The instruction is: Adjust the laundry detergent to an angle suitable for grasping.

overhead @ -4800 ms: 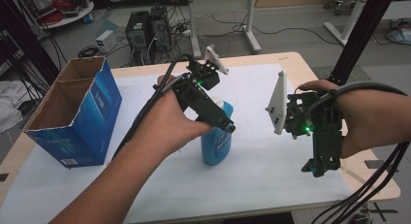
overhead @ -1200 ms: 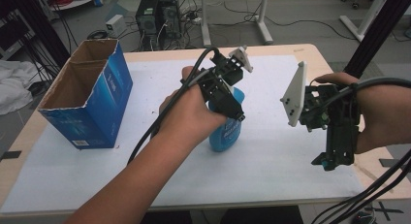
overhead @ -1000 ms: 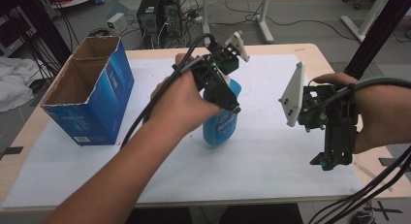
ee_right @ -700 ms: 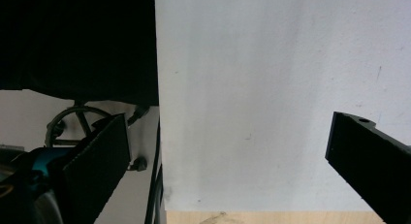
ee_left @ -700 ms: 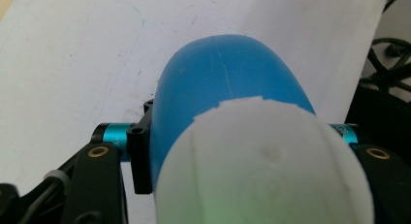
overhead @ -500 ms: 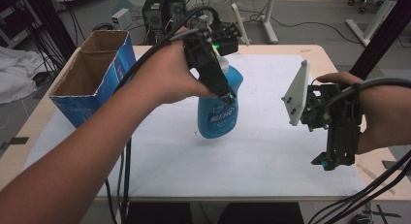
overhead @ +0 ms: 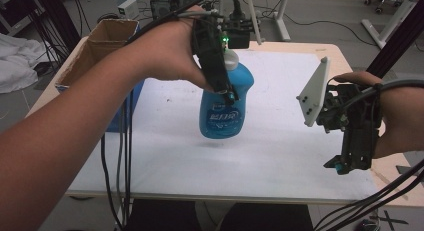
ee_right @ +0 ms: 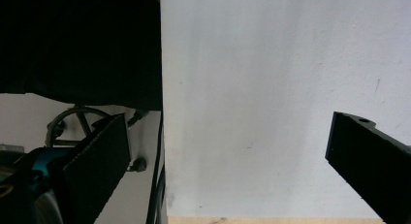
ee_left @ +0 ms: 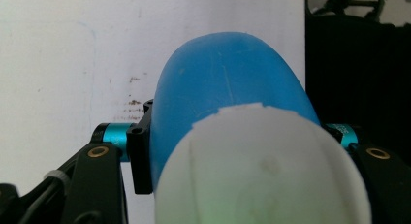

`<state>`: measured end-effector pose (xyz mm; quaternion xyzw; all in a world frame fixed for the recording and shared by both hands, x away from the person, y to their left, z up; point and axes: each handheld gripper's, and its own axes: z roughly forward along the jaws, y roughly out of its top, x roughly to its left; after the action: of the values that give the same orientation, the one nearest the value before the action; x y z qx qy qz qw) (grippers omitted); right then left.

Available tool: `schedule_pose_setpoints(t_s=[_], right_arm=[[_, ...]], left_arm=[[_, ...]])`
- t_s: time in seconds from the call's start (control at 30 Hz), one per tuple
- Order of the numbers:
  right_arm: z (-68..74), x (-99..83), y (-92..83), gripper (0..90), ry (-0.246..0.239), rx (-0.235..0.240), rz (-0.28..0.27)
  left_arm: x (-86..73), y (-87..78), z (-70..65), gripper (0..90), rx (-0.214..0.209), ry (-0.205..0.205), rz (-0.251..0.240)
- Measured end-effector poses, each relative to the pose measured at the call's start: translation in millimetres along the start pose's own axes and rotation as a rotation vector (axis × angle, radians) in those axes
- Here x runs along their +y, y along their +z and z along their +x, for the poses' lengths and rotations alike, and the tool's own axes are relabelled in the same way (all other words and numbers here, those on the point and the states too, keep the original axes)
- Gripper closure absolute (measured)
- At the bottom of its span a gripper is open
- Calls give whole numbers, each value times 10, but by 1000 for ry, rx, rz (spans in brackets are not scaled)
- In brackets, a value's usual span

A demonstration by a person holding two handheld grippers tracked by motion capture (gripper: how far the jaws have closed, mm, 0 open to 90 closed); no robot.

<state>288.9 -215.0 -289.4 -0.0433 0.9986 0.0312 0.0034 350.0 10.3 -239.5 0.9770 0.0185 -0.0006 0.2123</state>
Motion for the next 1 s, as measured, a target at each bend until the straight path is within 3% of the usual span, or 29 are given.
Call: schedule_pose_setpoints(t_s=[0.33, 0.6, 0.77, 0.9, 1.0], right_arm=[[15, 35, -5, 18, -1, 3, 0], [21, 61, 23, 18, -3, 3, 4], [25, 82, 30, 18, -8, 5, 7], [22, 85, 42, 18, -7, 6, 7], [20, 83, 52, 18, -1, 7, 7]], left_arm=[[-127, 46, 58, 377, -38, 135, 28], [-253, 77, 55, 377, -81, 302, 14], [-354, 126, 67, 377, -109, 317, -13], [-415, 178, 51, 377, -113, 362, -3], [-466, 232, 58, 377, -122, 371, 7]])
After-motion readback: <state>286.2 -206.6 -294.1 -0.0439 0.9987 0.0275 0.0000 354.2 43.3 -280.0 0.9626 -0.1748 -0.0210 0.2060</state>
